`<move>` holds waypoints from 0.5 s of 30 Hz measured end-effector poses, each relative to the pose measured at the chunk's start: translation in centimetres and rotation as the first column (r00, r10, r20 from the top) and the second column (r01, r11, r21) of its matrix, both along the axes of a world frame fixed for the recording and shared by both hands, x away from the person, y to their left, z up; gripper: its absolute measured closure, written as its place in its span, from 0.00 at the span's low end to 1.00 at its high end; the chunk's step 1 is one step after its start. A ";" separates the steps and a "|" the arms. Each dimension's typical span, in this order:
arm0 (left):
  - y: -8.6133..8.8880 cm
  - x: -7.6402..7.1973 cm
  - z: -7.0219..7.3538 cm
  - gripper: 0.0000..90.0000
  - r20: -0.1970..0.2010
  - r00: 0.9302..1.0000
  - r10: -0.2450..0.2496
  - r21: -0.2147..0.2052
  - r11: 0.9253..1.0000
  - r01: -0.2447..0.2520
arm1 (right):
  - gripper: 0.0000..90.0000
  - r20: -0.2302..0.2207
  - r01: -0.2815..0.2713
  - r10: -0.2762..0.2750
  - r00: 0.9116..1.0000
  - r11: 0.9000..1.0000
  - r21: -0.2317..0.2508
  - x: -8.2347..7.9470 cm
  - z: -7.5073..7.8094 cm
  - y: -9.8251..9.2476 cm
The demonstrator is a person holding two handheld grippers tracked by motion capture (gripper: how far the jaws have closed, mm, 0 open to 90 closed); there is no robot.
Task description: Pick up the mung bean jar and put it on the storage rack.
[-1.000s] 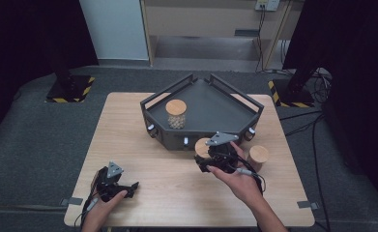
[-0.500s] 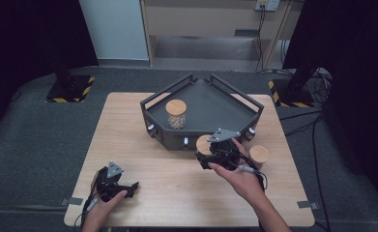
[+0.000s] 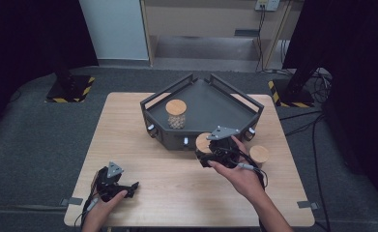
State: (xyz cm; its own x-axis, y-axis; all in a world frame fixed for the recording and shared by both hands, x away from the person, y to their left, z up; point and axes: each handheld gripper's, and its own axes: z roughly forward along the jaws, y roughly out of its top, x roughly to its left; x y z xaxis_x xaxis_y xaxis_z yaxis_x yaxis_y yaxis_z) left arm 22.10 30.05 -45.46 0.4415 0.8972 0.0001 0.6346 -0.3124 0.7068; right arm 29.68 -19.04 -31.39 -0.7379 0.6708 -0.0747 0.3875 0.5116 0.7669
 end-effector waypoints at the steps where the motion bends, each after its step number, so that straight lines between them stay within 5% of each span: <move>1: 0.0 0.0 0.0 0.00 0.000 1.000 0.000 0.000 1.000 0.000 | 0.28 0.000 0.000 0.000 1.000 1.000 0.000 0.0 0.0 0.0; 15: 0.0 0.0 0.0 0.00 0.000 1.000 0.000 0.000 1.000 0.000 | 0.28 0.008 -0.010 0.010 1.000 1.000 -0.001 0.3 0.9 0.3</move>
State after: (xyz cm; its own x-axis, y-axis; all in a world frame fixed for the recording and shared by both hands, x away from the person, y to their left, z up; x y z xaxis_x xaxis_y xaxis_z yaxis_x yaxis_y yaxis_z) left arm 22.10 30.05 -45.46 0.4416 0.8972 0.0003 0.6347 -0.3126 0.7067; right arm 30.01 -18.69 -30.50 -0.7437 0.6636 -0.0808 0.3766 0.5157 0.7696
